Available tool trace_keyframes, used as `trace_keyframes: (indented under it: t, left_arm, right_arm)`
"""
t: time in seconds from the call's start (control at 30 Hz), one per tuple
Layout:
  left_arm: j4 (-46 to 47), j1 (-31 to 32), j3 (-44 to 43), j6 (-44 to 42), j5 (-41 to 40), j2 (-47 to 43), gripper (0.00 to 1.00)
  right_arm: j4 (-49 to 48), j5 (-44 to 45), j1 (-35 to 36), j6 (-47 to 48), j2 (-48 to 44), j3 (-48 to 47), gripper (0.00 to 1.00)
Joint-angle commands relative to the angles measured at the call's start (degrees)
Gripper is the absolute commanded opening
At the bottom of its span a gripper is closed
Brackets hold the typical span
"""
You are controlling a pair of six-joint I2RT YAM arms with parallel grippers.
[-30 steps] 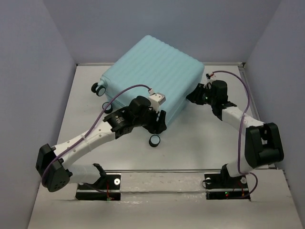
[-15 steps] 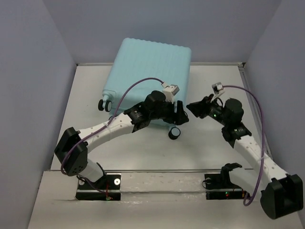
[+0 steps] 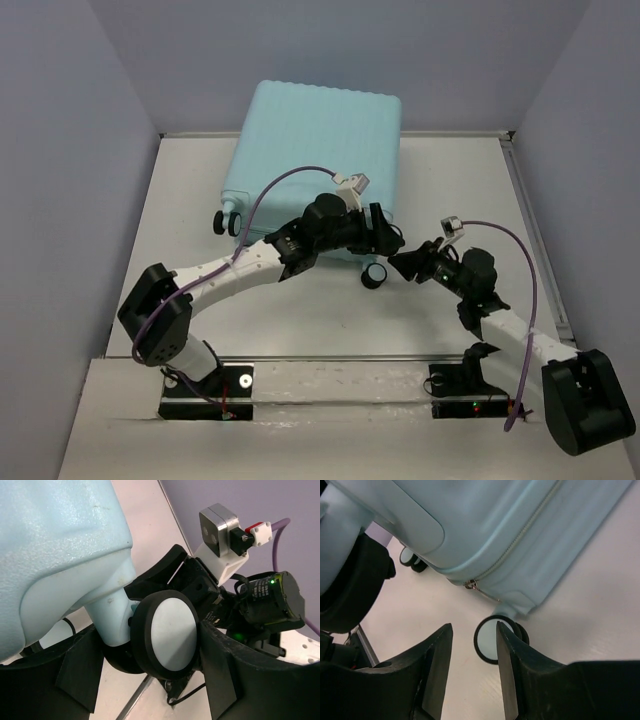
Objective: Pack the luggage
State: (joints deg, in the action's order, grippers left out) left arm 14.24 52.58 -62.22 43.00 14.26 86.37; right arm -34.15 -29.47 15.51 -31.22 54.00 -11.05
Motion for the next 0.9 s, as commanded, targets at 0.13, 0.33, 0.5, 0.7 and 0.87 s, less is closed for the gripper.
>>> trace_keyframes:
  t: [0.13,0.33,0.5,0.7,0.87]
  left_arm:
    - [25.9,2.0,-3.2,7.2,8.5,-2.0,0.06]
    - [26.1,2.0,-3.6,6.8,9.6,-1.5,0.06]
    - [26.1,2.0,-4.2,6.9,10.0,-0.9,0.06]
    - [26.1,2.0,-4.4,6.9,10.3,-0.8,0.06]
    - [26.1,2.0,-4.9,7.3,10.7,-0.1,0.06]
  right_arm:
    - [-20.2,-0.1,1.5,2.9,12.1,-1.2,0.49]
    - [-23.1,0.6,1.5,5.4,15.4,-1.6,0.51]
    - [-26.9,2.4,1.5,6.3,18.5,-2.5,0.51]
    - [-33.8,2.0,1.5,5.5,24.2,-3.3,0.47]
    - [-42.3,3.3,1.5,2.1,27.2,-2.8,0.27]
